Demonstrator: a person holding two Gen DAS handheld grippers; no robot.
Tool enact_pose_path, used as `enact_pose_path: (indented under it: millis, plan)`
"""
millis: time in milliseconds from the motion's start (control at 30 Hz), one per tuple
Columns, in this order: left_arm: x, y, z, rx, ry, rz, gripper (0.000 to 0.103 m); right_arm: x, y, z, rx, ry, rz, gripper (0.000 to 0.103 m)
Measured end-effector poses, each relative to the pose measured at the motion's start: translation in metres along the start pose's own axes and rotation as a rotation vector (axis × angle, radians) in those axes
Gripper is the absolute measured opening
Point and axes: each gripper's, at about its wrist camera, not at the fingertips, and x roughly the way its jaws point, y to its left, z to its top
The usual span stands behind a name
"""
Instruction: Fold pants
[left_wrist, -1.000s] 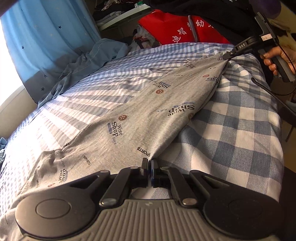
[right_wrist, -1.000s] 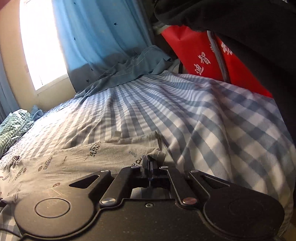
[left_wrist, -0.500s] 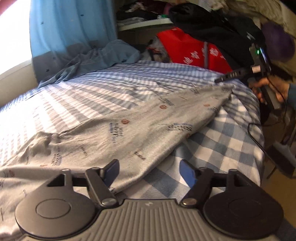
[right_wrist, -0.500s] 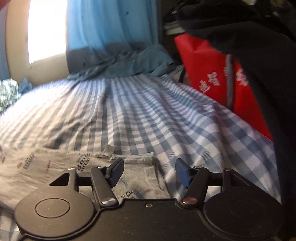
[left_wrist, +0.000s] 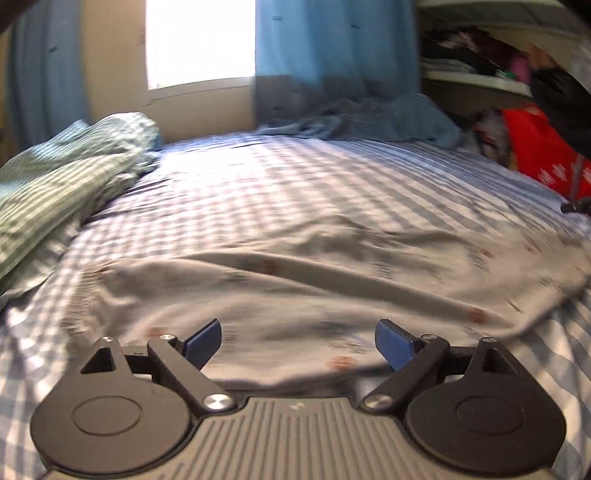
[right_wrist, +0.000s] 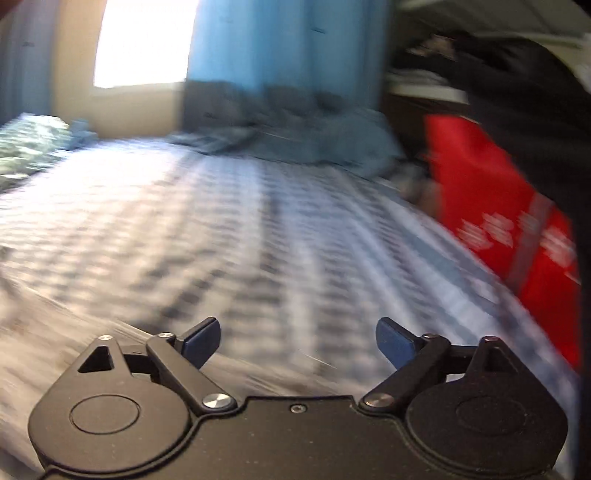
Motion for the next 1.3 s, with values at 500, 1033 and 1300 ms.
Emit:
enact_pose_path:
  millis: [500, 1033, 1300]
  plan:
    - [0.031, 0.126, -0.012, -0.376, -0.018, 0.083, 0.086, 0.111, 0.328, 0.108, -0.184, 0.204, 0.656, 0.067]
    - [0.029, 0.093, 0.019, -0.235, -0.058, 0.027, 0.087, 0.157, 0.331, 0.103, 0.066, 0.398, 0.691, 0.031]
    - [0.086, 0.12, 0.035, -0.331, 0.033, 0.11, 0.086, 0.167, 0.34, 0.103, 0.077, 0.344, 0.602, 0.0]
